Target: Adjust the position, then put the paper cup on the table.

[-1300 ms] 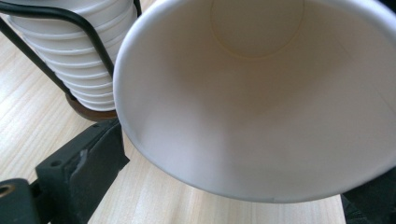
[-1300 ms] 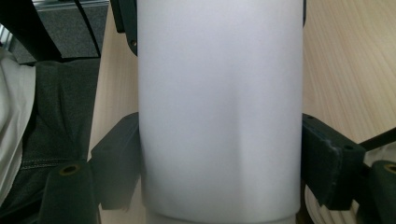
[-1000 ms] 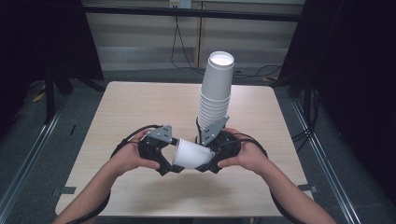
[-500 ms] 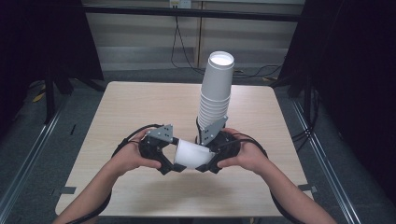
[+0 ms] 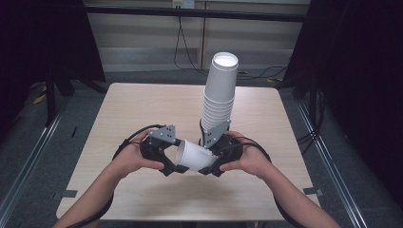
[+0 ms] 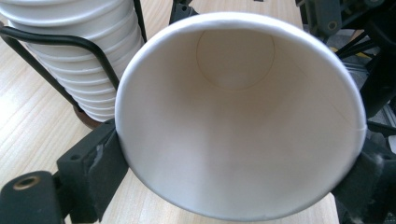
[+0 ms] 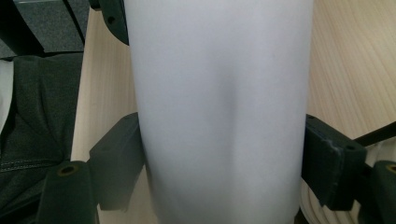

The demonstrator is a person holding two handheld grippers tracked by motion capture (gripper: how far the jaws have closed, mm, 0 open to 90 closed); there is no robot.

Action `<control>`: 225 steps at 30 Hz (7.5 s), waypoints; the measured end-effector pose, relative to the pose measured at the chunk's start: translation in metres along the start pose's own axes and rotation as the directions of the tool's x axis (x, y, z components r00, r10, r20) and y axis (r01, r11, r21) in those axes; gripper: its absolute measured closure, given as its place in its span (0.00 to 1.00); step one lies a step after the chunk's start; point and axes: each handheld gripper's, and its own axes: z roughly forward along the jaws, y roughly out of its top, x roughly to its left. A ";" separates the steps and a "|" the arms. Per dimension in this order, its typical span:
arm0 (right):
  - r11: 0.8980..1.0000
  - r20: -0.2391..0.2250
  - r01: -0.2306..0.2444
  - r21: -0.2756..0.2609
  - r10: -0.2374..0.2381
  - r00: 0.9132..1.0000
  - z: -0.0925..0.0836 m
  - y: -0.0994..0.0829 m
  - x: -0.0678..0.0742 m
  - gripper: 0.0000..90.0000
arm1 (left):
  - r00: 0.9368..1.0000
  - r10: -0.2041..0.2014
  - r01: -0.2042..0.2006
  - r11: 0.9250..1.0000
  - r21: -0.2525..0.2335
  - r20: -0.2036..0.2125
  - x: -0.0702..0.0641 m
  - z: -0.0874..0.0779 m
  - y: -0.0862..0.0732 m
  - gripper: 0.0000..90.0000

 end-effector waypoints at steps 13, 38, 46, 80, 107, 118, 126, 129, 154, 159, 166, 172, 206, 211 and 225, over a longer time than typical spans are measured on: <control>1.000 0.008 -0.010 -0.007 0.010 1.000 0.005 -0.003 0.000 0.25 | 1.000 -0.002 0.003 1.000 0.024 -0.010 -0.001 0.000 0.003 0.11; 0.991 0.066 -0.104 -0.085 0.109 0.992 0.006 -0.023 -0.001 0.15 | 0.994 -0.036 0.049 0.989 0.141 -0.099 0.005 -0.019 -0.006 0.11; 0.981 0.063 -0.162 -0.110 0.169 0.984 0.011 -0.043 -0.002 0.15 | 0.991 -0.053 0.075 0.981 0.181 -0.122 0.008 -0.023 -0.010 0.11; 0.970 0.153 -0.233 -0.070 0.241 0.959 0.035 -0.111 0.003 0.15 | 0.978 -0.118 0.163 0.946 0.279 -0.172 0.019 -0.038 -0.024 0.11; 0.958 0.178 -0.252 -0.135 0.273 0.945 0.046 -0.130 0.008 0.12 | 0.958 -0.171 0.247 0.899 0.363 -0.228 0.033 -0.050 -0.036 0.11; 0.952 0.191 -0.259 -0.163 0.288 0.938 0.047 -0.133 0.009 0.12 | 0.951 -0.173 0.267 0.876 0.401 -0.257 0.037 -0.052 -0.035 0.10; 0.952 0.192 -0.261 -0.163 0.290 0.937 0.048 -0.133 0.009 0.12 | 0.940 -0.181 0.296 0.854 0.428 -0.289 0.039 -0.053 -0.032 0.10; 0.952 0.193 -0.261 -0.163 0.290 0.938 0.048 -0.133 0.009 0.12 | 0.935 -0.178 0.304 0.847 0.436 -0.306 0.041 -0.053 -0.030 0.09; 0.952 0.193 -0.260 -0.163 0.289 0.938 0.048 -0.133 0.009 0.12 | 0.930 -0.160 0.300 0.848 0.436 -0.330 0.052 -0.037 -0.031 0.06; 0.952 0.193 -0.260 -0.163 0.289 0.938 0.048 -0.133 0.009 0.12 | 0.936 -0.139 0.276 0.859 0.430 -0.324 0.053 -0.035 -0.030 0.06; 0.952 0.193 -0.260 -0.163 0.289 0.938 0.048 -0.133 0.009 0.12 | 0.935 -0.140 0.272 0.874 0.402 -0.327 0.056 -0.029 -0.029 0.05; 0.952 0.193 -0.259 -0.163 0.289 0.938 0.048 -0.133 0.009 0.12 | 0.930 -0.168 0.287 0.886 0.364 -0.326 0.058 -0.024 -0.030 0.05; 0.952 0.193 -0.260 -0.164 0.289 0.937 0.048 -0.133 0.009 0.12 | 0.927 -0.207 0.304 0.903 0.303 -0.313 0.056 -0.018 -0.052 0.07; 0.952 0.194 -0.260 -0.164 0.289 0.937 0.048 -0.133 0.009 0.12 | 0.926 -0.209 0.302 0.910 0.284 -0.315 0.055 -0.023 -0.057 0.08; 0.952 0.194 -0.260 -0.164 0.289 0.937 0.048 -0.133 0.009 0.12 | 0.911 -0.248 0.326 0.923 0.207 -0.329 0.048 -0.031 -0.078 0.09</control>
